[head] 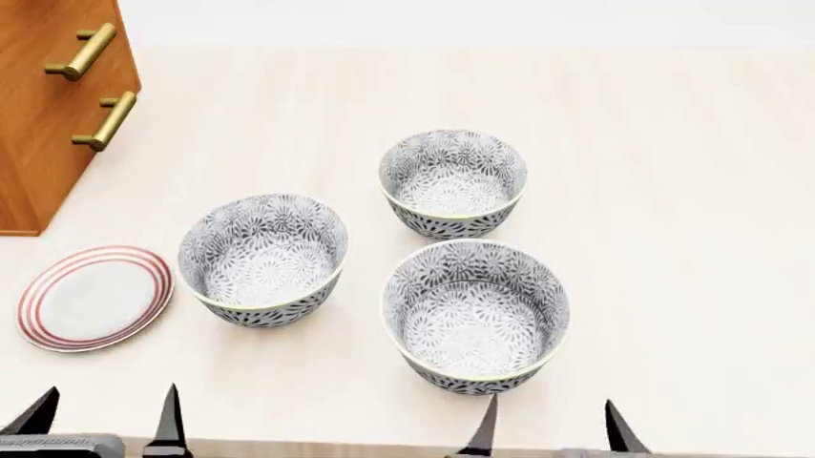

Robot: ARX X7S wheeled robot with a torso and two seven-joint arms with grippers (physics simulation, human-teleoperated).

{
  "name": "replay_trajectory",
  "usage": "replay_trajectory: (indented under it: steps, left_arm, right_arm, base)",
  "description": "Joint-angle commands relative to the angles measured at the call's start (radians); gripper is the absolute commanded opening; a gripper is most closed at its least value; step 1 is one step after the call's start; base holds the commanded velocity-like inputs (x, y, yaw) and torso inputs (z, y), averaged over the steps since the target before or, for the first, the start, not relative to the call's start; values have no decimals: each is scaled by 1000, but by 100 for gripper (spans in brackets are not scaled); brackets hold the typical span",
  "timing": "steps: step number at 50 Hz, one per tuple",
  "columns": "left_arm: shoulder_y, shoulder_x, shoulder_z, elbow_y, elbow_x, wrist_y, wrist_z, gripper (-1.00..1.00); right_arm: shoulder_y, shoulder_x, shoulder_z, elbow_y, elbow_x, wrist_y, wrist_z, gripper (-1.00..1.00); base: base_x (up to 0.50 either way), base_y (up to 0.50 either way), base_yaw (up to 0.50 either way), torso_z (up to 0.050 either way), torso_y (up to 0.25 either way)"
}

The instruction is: Stack the bowl at the front on the bowl in the middle.

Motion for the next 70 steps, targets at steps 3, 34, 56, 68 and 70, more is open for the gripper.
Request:
replay_trajectory:
  steps: [3, 34, 56, 68, 70]
  left_arm:
    - [-154, -48, -7, 315, -43, -394, -86, 100]
    - [-371, -108, -9, 452, -79, -647, -136, 100]
    - [-349, -116, -8, 420, -88, -609, -142, 100]
    - [-338, -122, -7, 414, -91, -593, -148, 100]
    - [-338, -122, -7, 415, -92, -594, -150, 100]
  right_arm:
    - [153, 59, 30, -317, 76, 422, 43, 100]
    - [400, 82, 21, -460, 129, 749, 118, 100]
    - [390, 88, 9, -431, 150, 728, 116, 100]
    - [379, 88, 16, -413, 161, 692, 113, 100]
    - [374, 93, 5, -413, 150, 672, 120, 100]
  base:
    - [0, 0, 0, 0, 0]
    - [0, 139, 0, 0, 0]
    - [0, 306, 0, 0, 0]
    - [182, -262, 0, 0, 0]
    - [270, -438, 0, 0, 0]
